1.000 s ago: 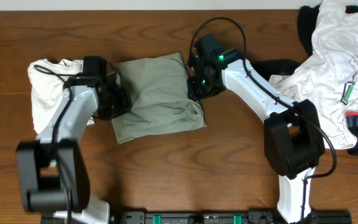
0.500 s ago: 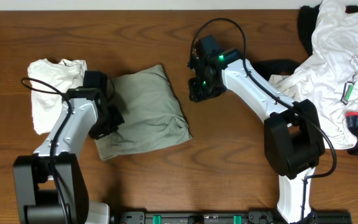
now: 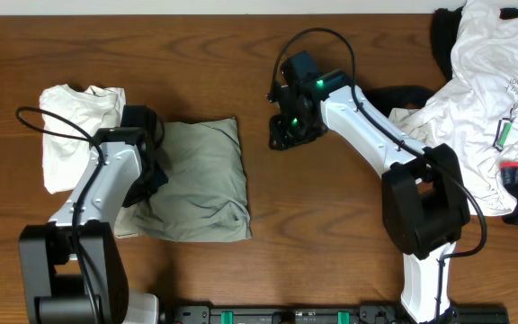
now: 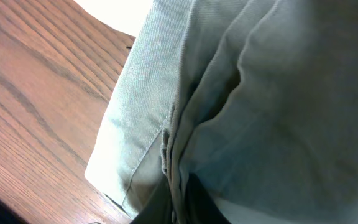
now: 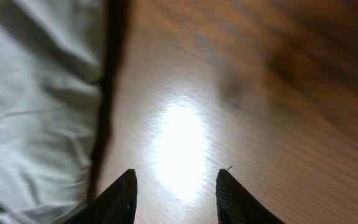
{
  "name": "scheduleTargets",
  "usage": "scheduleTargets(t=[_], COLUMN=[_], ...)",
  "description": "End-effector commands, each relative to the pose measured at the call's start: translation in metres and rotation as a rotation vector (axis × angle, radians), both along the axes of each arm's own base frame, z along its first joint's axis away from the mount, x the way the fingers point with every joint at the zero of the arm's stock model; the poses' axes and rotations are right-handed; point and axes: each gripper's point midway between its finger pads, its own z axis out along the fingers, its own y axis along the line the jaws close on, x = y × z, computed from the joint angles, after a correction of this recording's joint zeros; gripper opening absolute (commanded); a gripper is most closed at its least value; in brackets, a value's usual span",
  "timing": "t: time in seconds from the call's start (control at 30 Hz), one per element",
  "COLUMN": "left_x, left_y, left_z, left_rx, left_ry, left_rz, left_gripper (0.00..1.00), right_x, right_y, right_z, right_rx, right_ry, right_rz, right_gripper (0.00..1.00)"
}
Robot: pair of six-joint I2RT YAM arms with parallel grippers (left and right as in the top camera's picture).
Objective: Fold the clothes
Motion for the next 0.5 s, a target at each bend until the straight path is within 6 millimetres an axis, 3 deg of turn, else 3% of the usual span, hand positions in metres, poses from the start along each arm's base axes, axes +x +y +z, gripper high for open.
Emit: scheduleTargets(t=[0.0,0.13,0.27,0.47], left_x=[-0.006,-0.01,-0.012,-0.012], left_y=[0.01,0.01,0.01,0.01], left_z=[-0.009,-0.022,-0.027,-0.027], left_rx=[0.054,0.053,0.052,0.052], left_ry=[0.043,0.094,0.116,0.118], left_rz=[0.027,0.025,0.025,0.024], left_gripper=[0.13,0.17,0.31,0.34], right_x=[-0.016,-0.027,-0.038,-0.033], right_y=[0.026,0.038,0.054,0.085], right_z=[0.024,0.025,0.028,0.035], right_rx=[0.115,0.138,0.168,0.217], right_ry=[-0.01,-0.007,-0.02,-0.129], right_rz=[0.125,0.18,0.248,0.311], right_gripper=[0.44,0.45,0.45,0.41])
